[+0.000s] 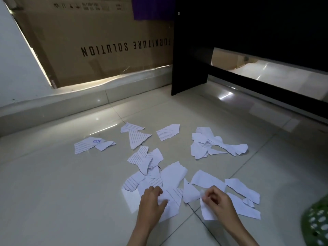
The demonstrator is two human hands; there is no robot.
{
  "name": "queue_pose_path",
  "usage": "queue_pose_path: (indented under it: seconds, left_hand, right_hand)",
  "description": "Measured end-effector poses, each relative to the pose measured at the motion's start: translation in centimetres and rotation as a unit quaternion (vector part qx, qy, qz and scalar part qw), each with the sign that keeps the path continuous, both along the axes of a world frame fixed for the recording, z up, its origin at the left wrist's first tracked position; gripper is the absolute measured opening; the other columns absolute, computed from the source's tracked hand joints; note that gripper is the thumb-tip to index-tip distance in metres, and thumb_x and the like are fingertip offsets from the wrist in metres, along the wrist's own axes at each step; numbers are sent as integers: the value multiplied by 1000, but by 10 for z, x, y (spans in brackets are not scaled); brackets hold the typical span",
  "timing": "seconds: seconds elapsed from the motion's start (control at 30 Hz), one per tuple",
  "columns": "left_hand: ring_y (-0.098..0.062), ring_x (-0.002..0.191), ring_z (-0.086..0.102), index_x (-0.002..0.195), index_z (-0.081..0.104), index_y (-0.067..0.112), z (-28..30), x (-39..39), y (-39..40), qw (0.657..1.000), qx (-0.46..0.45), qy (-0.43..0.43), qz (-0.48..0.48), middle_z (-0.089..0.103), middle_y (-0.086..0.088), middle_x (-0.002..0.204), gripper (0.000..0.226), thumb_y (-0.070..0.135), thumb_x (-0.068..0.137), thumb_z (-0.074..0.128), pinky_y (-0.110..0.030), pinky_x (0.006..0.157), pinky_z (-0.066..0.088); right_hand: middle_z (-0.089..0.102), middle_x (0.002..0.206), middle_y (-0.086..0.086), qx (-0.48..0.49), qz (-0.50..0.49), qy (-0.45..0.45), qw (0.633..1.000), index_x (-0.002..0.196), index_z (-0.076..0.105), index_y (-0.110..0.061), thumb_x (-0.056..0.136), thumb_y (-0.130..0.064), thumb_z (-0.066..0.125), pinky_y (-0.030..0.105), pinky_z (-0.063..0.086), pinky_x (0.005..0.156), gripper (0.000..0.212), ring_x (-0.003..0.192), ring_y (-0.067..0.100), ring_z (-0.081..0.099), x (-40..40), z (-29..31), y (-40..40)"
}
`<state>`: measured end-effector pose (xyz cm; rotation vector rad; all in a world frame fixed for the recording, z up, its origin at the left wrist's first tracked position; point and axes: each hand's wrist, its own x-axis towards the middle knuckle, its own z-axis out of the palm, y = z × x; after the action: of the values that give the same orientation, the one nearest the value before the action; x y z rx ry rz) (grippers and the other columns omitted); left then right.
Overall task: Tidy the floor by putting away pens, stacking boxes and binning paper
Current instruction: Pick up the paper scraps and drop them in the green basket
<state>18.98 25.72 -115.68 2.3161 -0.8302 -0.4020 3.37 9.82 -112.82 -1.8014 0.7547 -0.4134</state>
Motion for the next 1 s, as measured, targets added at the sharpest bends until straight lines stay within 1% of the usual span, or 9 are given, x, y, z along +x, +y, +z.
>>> queue_pose_path:
  seconds: [0.2,0.27,0.37,0.47,0.57,0.67,0.83,0.9,1.0]
  left_hand:
    - [-20,112,45,113,53,13,2,-28,-66,995,90,-22,-21,52,-4,117,39,45,89,53,-27,90,38]
    - [-21,116,42,117,50,11,-1,-41,-84,990,133,-37,-19,49,-6,121,47,49,90,49,-27,92,37]
    - [-21,119,39,120,43,12,-6,-54,-101,984,168,-65,-6,43,-6,125,44,43,90,51,-26,94,36]
    - [-21,117,39,117,40,14,-10,-54,-108,982,172,-71,26,41,-6,125,43,39,88,57,-24,93,35]
    - [-21,117,39,122,35,12,-12,-48,-114,985,166,-31,43,42,-7,125,57,38,82,66,-23,92,35]
    - [-24,118,41,127,30,8,-12,-41,-122,983,176,23,44,46,-9,127,71,32,76,74,-25,93,36]
    - [-27,109,46,105,42,7,-11,-35,-125,983,128,123,54,54,-13,111,49,16,72,77,-30,82,42]
    - [-22,86,50,75,41,12,-13,-36,-123,986,77,139,59,51,-7,82,29,5,75,69,-33,68,41]
    - [-14,56,31,60,26,15,-12,-39,-119,989,10,131,61,31,0,60,39,0,77,58,-26,54,25]
  right_hand:
    - [38,56,4,62,-57,-37,996,66,53,-5,82,5,63,28,24,60,22,59,17,34,-23,-7,-13]
    - [40,54,1,63,-76,-49,994,64,52,-6,82,4,64,25,28,58,24,57,16,37,-27,-8,-18]
    - [50,56,-6,54,-103,-62,991,62,52,-5,81,6,65,10,36,56,25,54,3,47,-33,-9,-23]
    - [53,62,2,49,-108,-57,991,61,53,-4,79,8,66,9,40,62,25,59,1,51,-37,-11,-24]
    - [57,69,7,50,-125,-54,989,61,57,-7,76,9,68,15,41,71,25,66,4,54,-41,-15,-26]
    - [62,78,12,52,-132,-46,989,62,60,-8,72,10,71,5,41,72,23,75,-2,57,-42,-18,-28]
    - [62,84,16,53,-149,-37,987,62,63,-4,69,13,72,2,40,72,20,77,-7,58,-38,-21,-30]
    - [62,83,18,56,-146,-32,987,63,64,3,71,13,71,2,39,68,14,73,-7,57,-34,-18,-30]
    - [61,75,14,64,-148,-56,985,61,64,-5,73,12,69,8,41,61,21,62,-1,57,-29,-7,-32]
